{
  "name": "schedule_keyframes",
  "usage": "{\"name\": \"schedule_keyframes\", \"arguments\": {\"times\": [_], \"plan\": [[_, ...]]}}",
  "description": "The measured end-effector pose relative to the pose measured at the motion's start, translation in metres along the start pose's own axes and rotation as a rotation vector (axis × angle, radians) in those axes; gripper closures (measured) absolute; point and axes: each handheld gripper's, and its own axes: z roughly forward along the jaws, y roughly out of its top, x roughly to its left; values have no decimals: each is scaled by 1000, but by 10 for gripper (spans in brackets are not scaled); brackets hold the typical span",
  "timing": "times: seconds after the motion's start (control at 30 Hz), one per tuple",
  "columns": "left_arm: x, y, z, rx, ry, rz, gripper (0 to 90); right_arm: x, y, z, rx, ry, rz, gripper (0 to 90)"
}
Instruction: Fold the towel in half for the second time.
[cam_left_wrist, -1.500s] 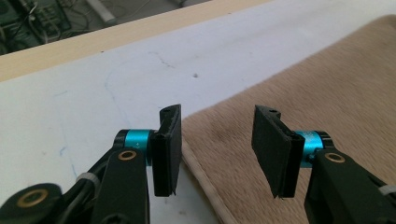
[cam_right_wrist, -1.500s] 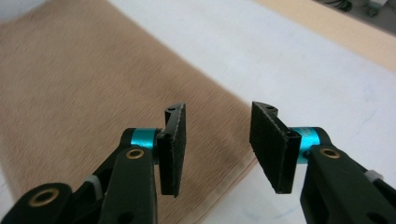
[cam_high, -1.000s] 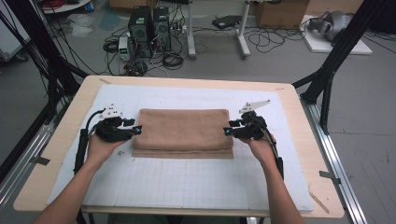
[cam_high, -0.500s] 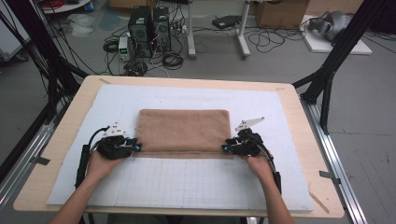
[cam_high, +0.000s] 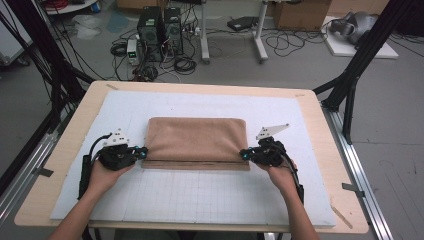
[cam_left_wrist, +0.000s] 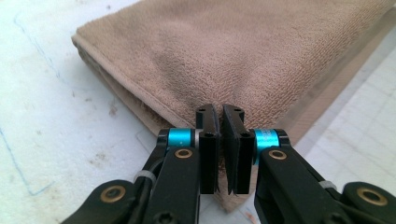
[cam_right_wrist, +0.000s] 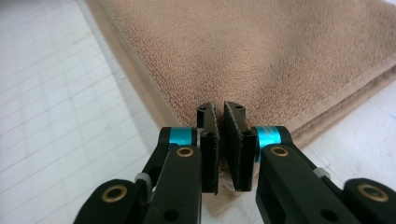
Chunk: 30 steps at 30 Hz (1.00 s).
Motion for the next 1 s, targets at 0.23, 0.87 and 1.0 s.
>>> {"name": "schedule_keyframes", "arguments": {"times": [0.23, 0.87, 1.0], "plan": [[-6, -10, -3, 52, -23, 14, 842, 11, -5, 0, 45, 8, -33, 833], [-1, -14, -4, 22, 25, -20, 521, 1, -8, 4, -42, -11, 26, 512], [-2, -13, -4, 14, 27, -18, 478, 3, -4, 5, -59, -26, 27, 441]]}}
